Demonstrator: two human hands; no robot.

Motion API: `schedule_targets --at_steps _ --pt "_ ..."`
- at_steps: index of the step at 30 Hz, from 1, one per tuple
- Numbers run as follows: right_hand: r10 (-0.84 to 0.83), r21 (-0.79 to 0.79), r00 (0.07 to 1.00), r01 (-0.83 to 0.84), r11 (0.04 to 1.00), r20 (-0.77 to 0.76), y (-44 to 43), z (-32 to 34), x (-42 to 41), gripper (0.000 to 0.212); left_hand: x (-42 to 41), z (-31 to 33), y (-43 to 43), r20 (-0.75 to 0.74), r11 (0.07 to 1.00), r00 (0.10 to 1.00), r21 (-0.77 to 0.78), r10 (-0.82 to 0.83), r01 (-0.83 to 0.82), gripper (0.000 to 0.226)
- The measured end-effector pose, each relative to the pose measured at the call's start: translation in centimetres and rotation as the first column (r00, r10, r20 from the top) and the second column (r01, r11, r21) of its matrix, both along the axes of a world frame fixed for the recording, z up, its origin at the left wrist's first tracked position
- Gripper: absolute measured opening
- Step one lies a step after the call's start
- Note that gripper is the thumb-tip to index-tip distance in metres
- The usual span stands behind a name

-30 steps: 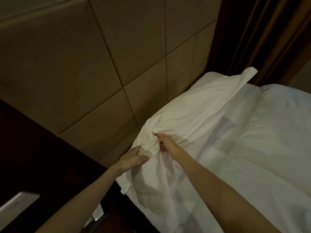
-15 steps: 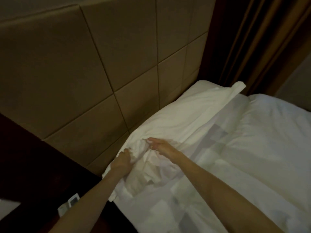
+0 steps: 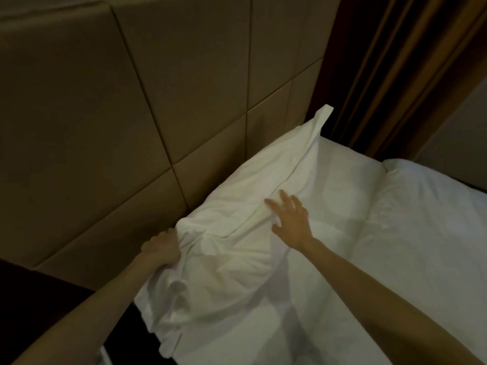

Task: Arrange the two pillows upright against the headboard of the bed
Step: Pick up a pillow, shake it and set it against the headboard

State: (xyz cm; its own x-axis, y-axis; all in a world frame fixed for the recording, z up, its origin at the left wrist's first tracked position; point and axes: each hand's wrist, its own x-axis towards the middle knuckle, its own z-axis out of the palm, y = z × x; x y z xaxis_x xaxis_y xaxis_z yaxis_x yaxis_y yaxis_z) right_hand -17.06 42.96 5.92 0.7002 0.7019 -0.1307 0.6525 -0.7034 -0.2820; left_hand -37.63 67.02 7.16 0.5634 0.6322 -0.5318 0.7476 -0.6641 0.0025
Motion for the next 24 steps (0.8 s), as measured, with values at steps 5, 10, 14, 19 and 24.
schedule_targets --at_steps 5,10,14,19,24 --pt "-0.08 0.023 0.949 0.091 0.996 -0.304 1.5 -0.7 2.8 0.067 5.9 1.9 -3.4 0.352 0.982 0.919 0.006 -0.18 0.19 0.065" --pt "-0.032 0.182 0.91 0.117 0.976 -0.413 1.6 -0.6 3.0 0.079 10.9 -0.6 -7.4 0.205 0.976 0.959 -0.047 -0.197 0.211 0.1" --pt "-0.159 0.291 0.85 0.339 0.895 -0.502 -0.5 -1.0 3.0 0.074 12.3 -2.7 -6.2 0.388 0.979 0.909 0.185 -0.152 0.084 0.06" --pt "-0.356 0.165 0.599 0.642 0.748 -0.718 -3.1 -2.6 2.0 0.06 13.2 -2.5 -4.7 0.685 0.985 0.722 0.169 -0.092 -0.034 0.031" --pt "-0.349 0.037 0.336 0.764 0.644 -0.875 -4.0 -4.0 2.0 0.063 16.3 1.6 -6.4 0.796 0.987 0.59 0.064 -0.138 0.145 0.02"
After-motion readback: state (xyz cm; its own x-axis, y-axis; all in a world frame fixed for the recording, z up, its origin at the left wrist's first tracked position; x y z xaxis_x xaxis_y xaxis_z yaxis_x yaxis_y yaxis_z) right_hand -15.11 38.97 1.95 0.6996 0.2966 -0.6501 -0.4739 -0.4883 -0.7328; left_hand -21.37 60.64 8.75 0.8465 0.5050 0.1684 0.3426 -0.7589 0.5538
